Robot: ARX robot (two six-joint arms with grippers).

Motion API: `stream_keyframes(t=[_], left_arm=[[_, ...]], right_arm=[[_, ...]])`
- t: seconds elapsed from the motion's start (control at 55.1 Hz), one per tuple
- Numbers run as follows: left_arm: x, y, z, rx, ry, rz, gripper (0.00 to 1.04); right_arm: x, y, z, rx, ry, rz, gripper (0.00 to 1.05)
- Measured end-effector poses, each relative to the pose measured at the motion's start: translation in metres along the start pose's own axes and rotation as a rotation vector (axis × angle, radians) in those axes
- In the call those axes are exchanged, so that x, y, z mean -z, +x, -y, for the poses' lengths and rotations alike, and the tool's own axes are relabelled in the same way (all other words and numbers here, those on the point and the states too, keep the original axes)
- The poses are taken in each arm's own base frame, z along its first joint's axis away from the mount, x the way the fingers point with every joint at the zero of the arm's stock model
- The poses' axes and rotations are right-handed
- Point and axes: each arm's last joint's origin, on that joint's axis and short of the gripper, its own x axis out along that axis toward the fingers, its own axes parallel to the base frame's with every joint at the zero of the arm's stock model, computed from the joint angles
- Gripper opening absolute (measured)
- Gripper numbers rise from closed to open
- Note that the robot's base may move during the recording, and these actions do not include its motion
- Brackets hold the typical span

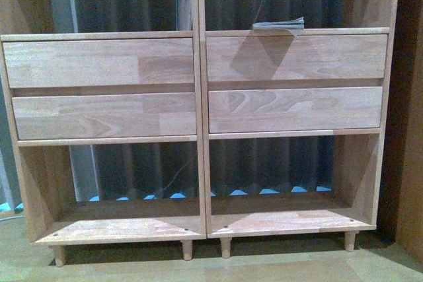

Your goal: Organize books on shelf

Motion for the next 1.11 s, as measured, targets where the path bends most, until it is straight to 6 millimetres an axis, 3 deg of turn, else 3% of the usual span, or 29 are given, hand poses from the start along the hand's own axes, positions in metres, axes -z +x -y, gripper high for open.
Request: stream_keyframes(t=[1.106], left_arm=[[0.0,0.0,0.0,-0.001,0.0,0.0,0.97]], right_arm=[[0.0,0.0,0.0,0.0,0.0,0.0,0.98]])
